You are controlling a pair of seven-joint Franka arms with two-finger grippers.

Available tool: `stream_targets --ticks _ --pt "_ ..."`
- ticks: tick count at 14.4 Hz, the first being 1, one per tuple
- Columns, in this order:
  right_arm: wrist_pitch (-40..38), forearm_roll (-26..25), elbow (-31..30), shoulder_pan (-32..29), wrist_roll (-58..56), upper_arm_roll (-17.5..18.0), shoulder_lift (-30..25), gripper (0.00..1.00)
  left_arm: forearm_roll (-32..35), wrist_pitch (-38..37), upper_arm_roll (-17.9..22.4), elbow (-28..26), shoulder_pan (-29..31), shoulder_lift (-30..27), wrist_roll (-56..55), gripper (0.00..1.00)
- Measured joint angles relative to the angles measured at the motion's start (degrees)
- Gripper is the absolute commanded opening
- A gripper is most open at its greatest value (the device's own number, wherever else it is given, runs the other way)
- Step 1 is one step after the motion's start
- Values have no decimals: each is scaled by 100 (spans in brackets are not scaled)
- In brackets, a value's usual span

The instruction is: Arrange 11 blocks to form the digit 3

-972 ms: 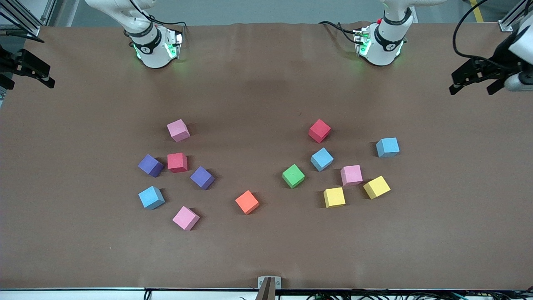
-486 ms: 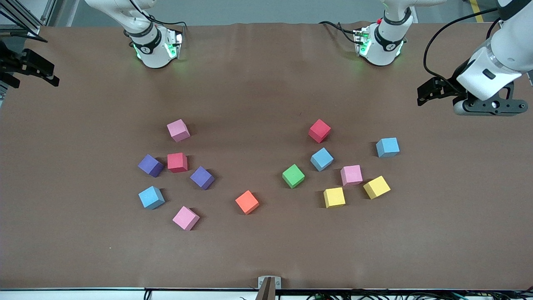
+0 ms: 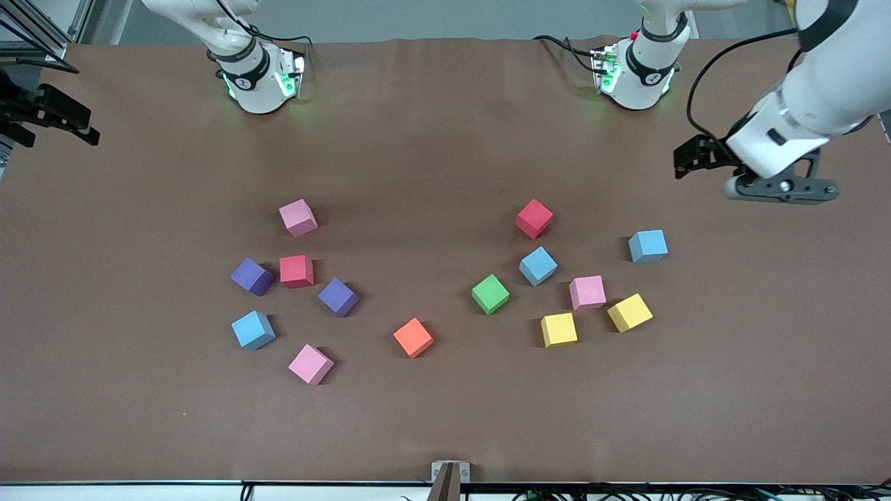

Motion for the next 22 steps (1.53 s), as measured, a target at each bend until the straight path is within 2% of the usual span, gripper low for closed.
stream_targets --ticks 2,7,11,14,18,22 --pt "53 0 2 1 0 2 0 100 -62 141 -228 -182 1 98 -42 100" --pt "95 -3 6 3 0 10 22 100 -172 1228 -713 -1095 -7 170 -554 100" --pt "307 -6 11 -3 0 1 364 100 -172 1911 -920 -1684 -9 235 -692 100" --pt "671 -23 21 -13 0 -7 761 100 -172 2035 -907 -1726 55 406 -692 100" --pt "1003 -223 44 -11 0 -5 1008 100 -152 2040 -867 -1481 259 522 -669 100" --pt "1262 -261 53 -18 0 -14 1370 100 -30 2026 -1008 -1407 3 524 -656 100"
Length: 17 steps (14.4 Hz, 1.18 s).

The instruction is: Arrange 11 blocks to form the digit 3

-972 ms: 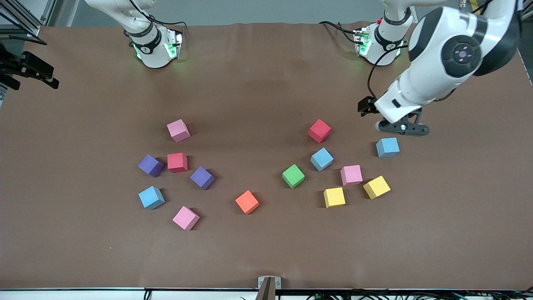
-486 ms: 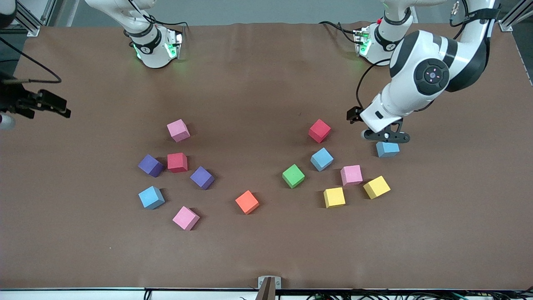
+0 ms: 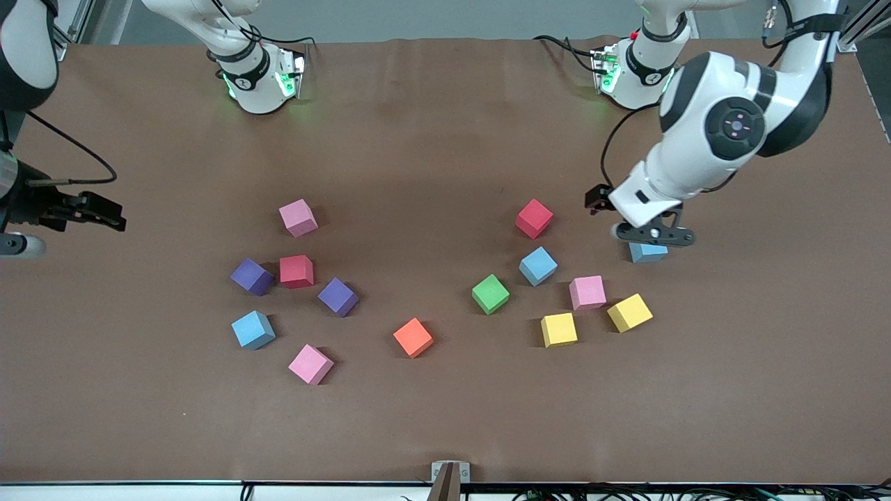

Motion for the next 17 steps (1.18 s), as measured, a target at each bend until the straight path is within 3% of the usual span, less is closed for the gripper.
stream_targets --ticks 9,17 --pt "2 -3 52 0 0 -2 16 100 24 -1096 -82 82 -57 -204 -21 100" --pt "-16 -3 51 0 0 -2 17 100 24 -1149 -82 82 -37 -263 -21 100"
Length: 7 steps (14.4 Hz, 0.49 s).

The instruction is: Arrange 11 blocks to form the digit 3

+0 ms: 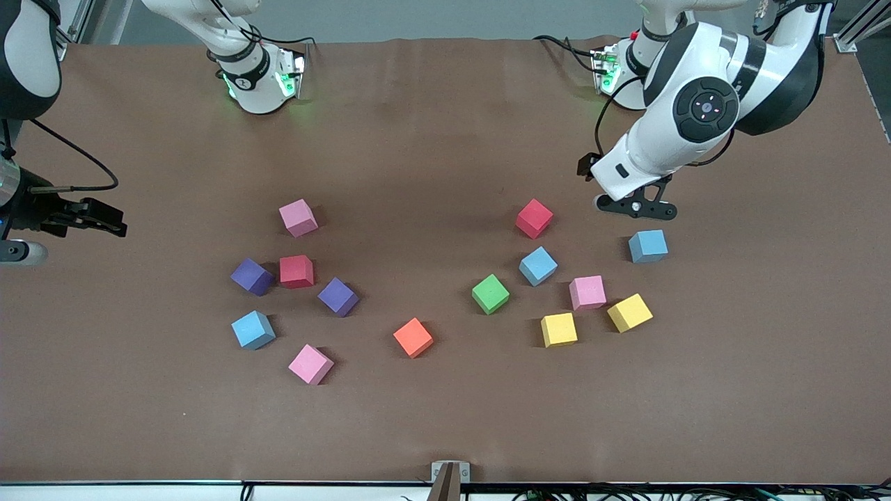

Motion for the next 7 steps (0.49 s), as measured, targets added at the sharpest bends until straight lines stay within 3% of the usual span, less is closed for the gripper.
stream_targets --ticks 7 --pt "-34 0 0 0 0 0 0 100 0 0 0 0 0 0 0 100"
